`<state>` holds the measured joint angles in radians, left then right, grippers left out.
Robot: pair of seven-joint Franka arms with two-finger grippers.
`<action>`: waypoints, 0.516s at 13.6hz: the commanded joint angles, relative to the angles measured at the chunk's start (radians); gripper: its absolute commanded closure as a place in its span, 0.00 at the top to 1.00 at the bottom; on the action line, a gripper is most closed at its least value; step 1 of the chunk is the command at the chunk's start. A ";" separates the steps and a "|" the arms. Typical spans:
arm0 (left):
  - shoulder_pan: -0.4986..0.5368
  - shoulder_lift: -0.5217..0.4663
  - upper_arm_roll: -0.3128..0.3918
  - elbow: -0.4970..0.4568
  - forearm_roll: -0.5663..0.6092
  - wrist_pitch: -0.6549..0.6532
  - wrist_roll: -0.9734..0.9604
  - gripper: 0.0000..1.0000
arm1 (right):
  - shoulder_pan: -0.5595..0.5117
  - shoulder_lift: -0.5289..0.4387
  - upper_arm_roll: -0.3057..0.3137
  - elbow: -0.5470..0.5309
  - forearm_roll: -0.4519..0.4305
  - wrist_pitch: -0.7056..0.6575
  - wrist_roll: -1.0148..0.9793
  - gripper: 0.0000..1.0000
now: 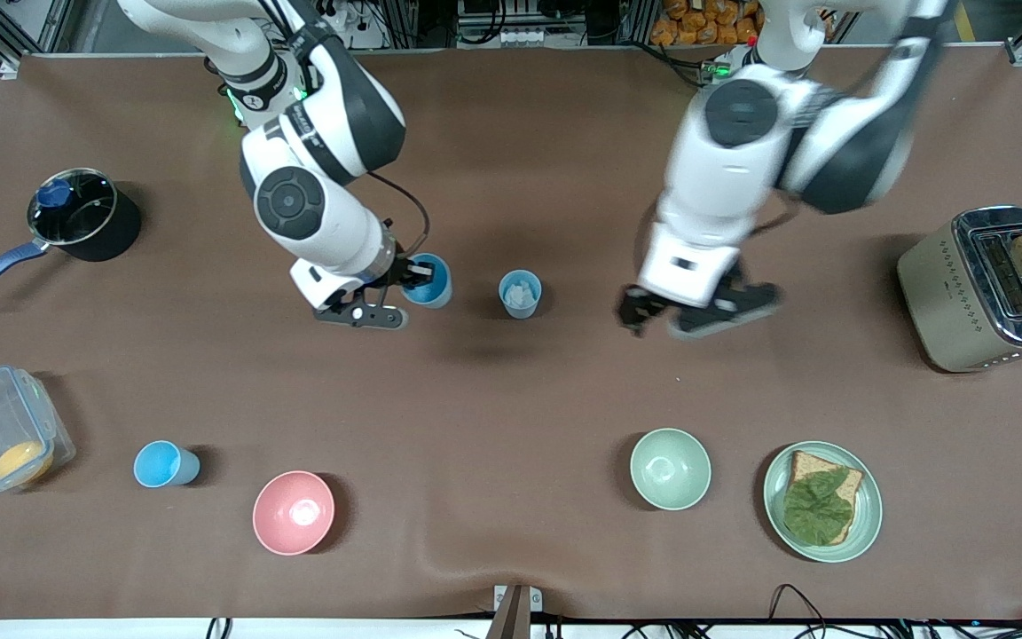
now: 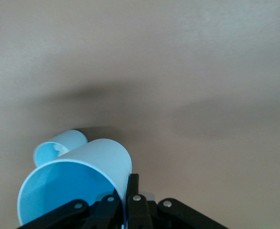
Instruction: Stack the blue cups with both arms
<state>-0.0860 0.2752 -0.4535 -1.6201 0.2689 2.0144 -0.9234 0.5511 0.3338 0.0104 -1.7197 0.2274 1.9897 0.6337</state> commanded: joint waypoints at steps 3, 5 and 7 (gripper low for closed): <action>0.167 -0.008 -0.005 0.124 -0.081 -0.151 0.257 1.00 | 0.150 0.077 -0.017 -0.003 0.026 0.188 0.206 0.00; 0.170 -0.053 0.068 0.115 -0.144 -0.157 0.385 1.00 | 0.223 0.146 -0.017 0.005 0.017 0.315 0.331 0.00; 0.169 -0.095 0.126 0.118 -0.151 -0.230 0.515 1.00 | 0.245 0.157 -0.021 0.002 -0.009 0.325 0.356 0.00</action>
<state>0.0892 0.2413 -0.3733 -1.4943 0.1454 1.8493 -0.5144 0.7769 0.4766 0.0083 -1.7264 0.2312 2.3049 0.9518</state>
